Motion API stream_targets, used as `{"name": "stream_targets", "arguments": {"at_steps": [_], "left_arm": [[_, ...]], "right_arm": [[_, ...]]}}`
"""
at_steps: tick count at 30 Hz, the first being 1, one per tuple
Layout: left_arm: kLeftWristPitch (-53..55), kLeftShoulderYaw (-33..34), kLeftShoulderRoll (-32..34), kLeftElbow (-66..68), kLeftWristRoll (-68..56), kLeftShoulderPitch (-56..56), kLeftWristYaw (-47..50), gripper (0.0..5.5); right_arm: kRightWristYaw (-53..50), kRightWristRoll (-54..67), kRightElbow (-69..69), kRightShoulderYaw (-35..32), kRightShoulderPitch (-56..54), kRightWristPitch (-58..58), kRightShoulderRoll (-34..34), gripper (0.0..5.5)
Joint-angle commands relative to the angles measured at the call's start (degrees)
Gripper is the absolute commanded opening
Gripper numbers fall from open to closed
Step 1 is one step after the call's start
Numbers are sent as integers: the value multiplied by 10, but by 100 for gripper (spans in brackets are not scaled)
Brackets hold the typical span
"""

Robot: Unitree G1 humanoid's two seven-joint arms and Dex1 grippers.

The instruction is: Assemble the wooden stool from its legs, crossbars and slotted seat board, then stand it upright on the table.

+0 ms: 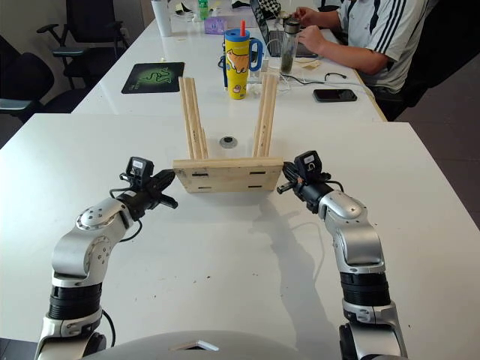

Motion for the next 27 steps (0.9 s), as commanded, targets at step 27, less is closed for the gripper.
{"name": "stream_targets", "arguments": {"at_steps": [27], "left_arm": [[-274, -34, -28, 389, 73, -80, 10, 0]], "right_arm": [[-61, -92, 311, 50, -91, -181, 22, 3]]}}
